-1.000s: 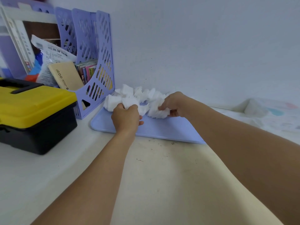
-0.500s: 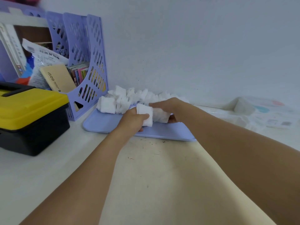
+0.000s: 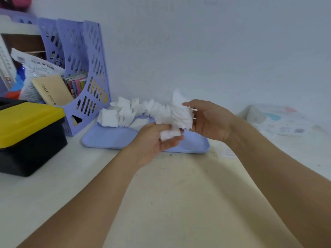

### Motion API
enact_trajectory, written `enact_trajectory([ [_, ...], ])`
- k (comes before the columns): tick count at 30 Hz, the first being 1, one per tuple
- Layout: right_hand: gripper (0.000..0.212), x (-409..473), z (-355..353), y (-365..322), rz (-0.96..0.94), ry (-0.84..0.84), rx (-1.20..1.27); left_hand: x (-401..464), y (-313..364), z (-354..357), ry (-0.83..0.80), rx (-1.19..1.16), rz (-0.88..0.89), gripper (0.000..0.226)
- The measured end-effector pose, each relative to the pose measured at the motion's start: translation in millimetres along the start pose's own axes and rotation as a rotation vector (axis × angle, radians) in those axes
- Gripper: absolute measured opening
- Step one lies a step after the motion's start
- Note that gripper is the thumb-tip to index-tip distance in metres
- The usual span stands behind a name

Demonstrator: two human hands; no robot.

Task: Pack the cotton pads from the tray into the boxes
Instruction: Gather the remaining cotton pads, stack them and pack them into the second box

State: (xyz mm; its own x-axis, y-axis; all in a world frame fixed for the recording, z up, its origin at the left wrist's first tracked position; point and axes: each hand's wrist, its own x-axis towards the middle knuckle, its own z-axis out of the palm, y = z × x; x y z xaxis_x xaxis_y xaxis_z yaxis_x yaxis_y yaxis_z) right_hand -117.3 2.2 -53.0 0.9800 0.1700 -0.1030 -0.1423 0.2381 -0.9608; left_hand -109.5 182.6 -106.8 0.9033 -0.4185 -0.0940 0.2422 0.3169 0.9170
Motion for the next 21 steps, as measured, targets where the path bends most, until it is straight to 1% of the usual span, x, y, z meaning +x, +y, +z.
enact_trajectory([
  [1,0.014,-6.0,-5.1,-0.1,-0.006,-0.001,-0.008,-2.9,-4.9,11.0,-0.061,-0.029,-0.047,0.030],
  [3,0.017,-14.0,-13.4,0.3,-0.006,0.022,-0.011,-5.0,-15.4,25.0,-0.115,-0.089,-0.127,0.032],
  [5,0.024,-18.0,-21.4,1.2,-0.008,0.045,-0.033,-4.1,-24.5,30.2,-0.126,-0.100,-0.188,0.035],
  [8,0.038,-20.7,-28.5,3.2,0.013,0.031,-0.105,-1.8,-32.5,32.9,-0.125,-0.110,-0.260,0.039],
  [12,0.041,-16.0,-30.8,6.3,0.036,-0.024,-0.198,1.9,-30.5,29.1,-0.124,-0.199,-0.321,0.044],
  [15,0.039,-10.8,-28.0,11.1,0.010,-0.032,-0.348,4.1,-28.3,23.0,-0.136,-0.232,-0.326,0.047],
  [19,0.029,-10.8,-22.6,14.7,-0.106,-0.034,-0.621,3.8,-27.2,21.3,-0.152,-0.271,-0.274,0.038],
  [21,0.027,-11.9,-20.5,15.4,-0.115,-0.057,-0.690,1.2,-25.8,22.4,-0.166,-0.300,-0.234,0.041],
])
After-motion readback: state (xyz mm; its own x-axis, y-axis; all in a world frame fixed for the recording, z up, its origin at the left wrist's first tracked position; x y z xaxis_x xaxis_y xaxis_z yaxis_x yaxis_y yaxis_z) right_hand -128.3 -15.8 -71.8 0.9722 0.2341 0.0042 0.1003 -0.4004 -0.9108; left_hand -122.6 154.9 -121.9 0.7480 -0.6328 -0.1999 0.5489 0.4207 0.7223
